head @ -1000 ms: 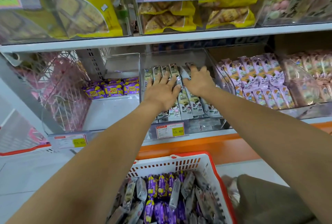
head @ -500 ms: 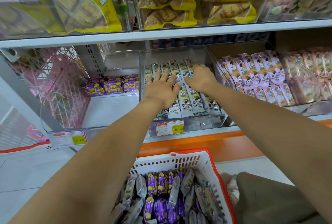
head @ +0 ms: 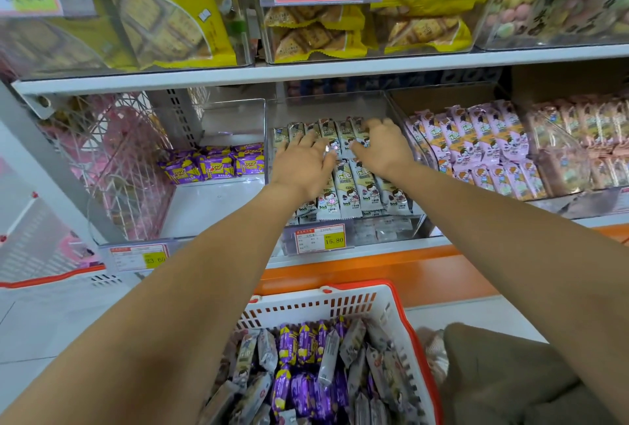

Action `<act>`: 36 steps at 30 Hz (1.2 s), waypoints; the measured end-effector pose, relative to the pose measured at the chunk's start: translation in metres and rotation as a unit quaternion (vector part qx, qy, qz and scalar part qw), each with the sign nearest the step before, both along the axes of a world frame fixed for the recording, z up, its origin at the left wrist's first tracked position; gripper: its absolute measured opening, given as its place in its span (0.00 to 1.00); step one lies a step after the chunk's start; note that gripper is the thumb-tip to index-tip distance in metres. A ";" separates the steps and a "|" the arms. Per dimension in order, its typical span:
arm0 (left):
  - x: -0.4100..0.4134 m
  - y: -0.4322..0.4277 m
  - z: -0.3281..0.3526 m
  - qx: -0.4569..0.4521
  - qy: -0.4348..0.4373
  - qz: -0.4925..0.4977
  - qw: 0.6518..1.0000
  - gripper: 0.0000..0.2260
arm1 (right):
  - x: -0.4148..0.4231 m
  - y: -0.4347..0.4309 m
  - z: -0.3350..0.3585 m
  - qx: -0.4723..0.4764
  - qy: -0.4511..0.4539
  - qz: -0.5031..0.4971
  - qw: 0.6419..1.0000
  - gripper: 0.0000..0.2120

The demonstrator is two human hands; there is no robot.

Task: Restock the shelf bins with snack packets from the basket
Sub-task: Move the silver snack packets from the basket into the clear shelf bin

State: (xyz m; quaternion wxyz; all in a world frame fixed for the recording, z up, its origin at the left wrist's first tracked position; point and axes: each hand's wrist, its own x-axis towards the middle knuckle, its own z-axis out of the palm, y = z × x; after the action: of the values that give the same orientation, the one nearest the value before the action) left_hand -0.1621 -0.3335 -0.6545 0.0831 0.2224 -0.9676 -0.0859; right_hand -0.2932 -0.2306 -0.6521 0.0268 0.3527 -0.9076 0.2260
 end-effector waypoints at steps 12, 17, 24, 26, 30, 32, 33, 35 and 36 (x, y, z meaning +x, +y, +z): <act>0.104 0.063 0.007 -0.073 0.202 -0.044 0.976 0.20 | 0.119 0.070 0.003 -0.188 0.074 0.130 0.971 0.08; 0.149 0.088 -0.039 -0.064 0.193 0.003 0.979 0.10 | 0.170 0.102 -0.039 -0.076 0.027 0.180 0.980 0.10; 0.189 0.117 -0.137 0.150 -0.044 0.069 0.985 0.10 | 0.200 0.131 -0.134 0.202 -0.069 0.221 0.952 0.11; 0.198 0.126 -0.163 0.211 -0.157 0.055 0.963 0.11 | 0.210 0.140 -0.162 0.273 -0.073 0.223 0.933 0.10; 0.207 0.152 -0.203 0.366 -0.271 0.037 0.890 0.13 | 0.229 0.152 -0.203 0.423 -0.156 0.149 0.880 0.20; 0.207 0.168 -0.223 0.428 -0.281 0.058 0.857 0.15 | 0.231 0.159 -0.213 0.464 -0.203 0.106 0.856 0.18; 0.206 0.176 -0.231 0.455 -0.284 0.068 0.841 0.15 | 0.231 0.164 -0.217 0.466 -0.232 0.088 0.849 0.18; 0.200 0.191 -0.245 0.507 -0.286 0.098 0.807 0.15 | 0.230 0.173 -0.225 0.420 -0.301 0.061 0.854 0.22; 0.197 0.198 -0.249 0.529 -0.283 0.117 0.791 0.14 | 0.229 0.176 -0.227 0.390 -0.326 0.055 0.860 0.24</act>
State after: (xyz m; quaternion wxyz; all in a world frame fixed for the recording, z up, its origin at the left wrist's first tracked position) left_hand 0.0350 -0.1358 -0.9032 -0.3154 0.3574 -0.7178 -0.5076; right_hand -0.0641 -0.0542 -0.8786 -0.4224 0.2895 -0.8578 -0.0437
